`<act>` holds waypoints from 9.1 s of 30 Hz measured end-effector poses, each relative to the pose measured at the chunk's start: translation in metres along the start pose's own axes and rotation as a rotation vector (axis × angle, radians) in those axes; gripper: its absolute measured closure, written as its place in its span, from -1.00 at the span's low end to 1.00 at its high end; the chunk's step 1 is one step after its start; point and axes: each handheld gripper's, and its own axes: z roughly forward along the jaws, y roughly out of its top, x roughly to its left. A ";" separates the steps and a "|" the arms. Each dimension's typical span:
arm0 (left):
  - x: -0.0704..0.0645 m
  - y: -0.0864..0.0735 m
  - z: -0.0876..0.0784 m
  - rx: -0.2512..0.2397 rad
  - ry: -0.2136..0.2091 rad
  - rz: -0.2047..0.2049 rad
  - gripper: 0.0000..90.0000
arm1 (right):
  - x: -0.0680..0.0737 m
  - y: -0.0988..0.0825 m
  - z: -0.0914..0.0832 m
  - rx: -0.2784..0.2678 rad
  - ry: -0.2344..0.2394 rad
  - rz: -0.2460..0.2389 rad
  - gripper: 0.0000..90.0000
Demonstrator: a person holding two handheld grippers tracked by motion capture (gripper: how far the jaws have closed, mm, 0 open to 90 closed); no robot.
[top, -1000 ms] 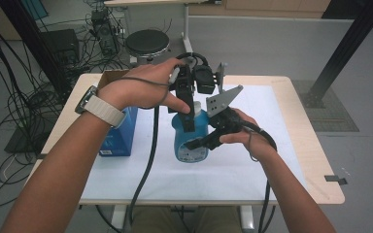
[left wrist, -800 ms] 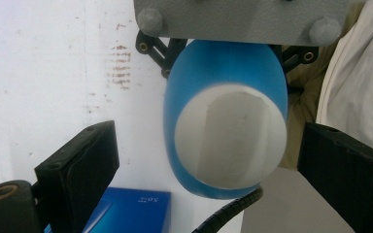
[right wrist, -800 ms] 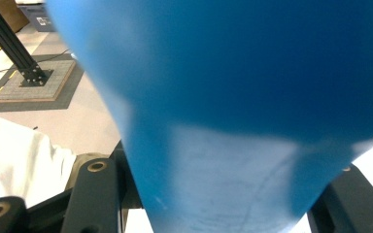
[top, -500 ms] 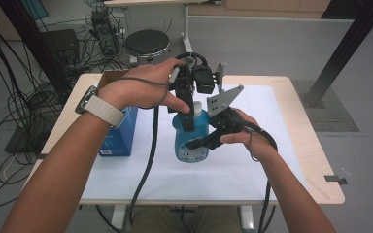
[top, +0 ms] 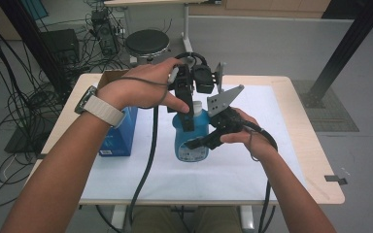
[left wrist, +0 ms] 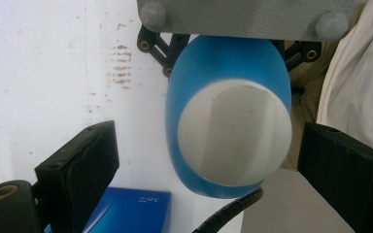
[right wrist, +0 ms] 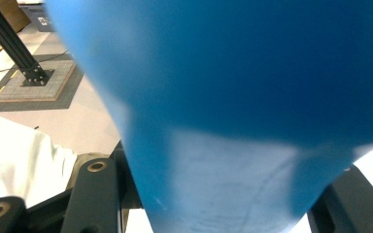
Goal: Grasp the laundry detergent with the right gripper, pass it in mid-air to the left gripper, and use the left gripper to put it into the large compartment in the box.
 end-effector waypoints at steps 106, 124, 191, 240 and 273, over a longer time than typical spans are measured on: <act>-0.001 0.005 0.027 -0.013 -0.095 0.050 -0.29 | 0.005 0.006 0.003 0.011 0.021 -0.002 -0.03; -0.001 0.003 0.030 -0.010 -0.108 0.054 -0.17 | 0.004 0.006 0.005 0.014 0.029 -0.001 -0.03; 0.001 -0.005 0.034 -0.044 -0.124 0.044 -0.17 | 0.004 0.007 0.008 0.037 0.028 -0.004 -0.03; 0.000 -0.008 0.033 -0.055 -0.125 0.036 -0.17 | 0.005 0.008 0.009 0.025 0.040 -0.002 -0.03; -0.002 -0.018 0.028 -0.055 -0.119 0.014 -0.17 | 0.010 -0.024 -0.016 0.054 -0.048 0.019 -0.92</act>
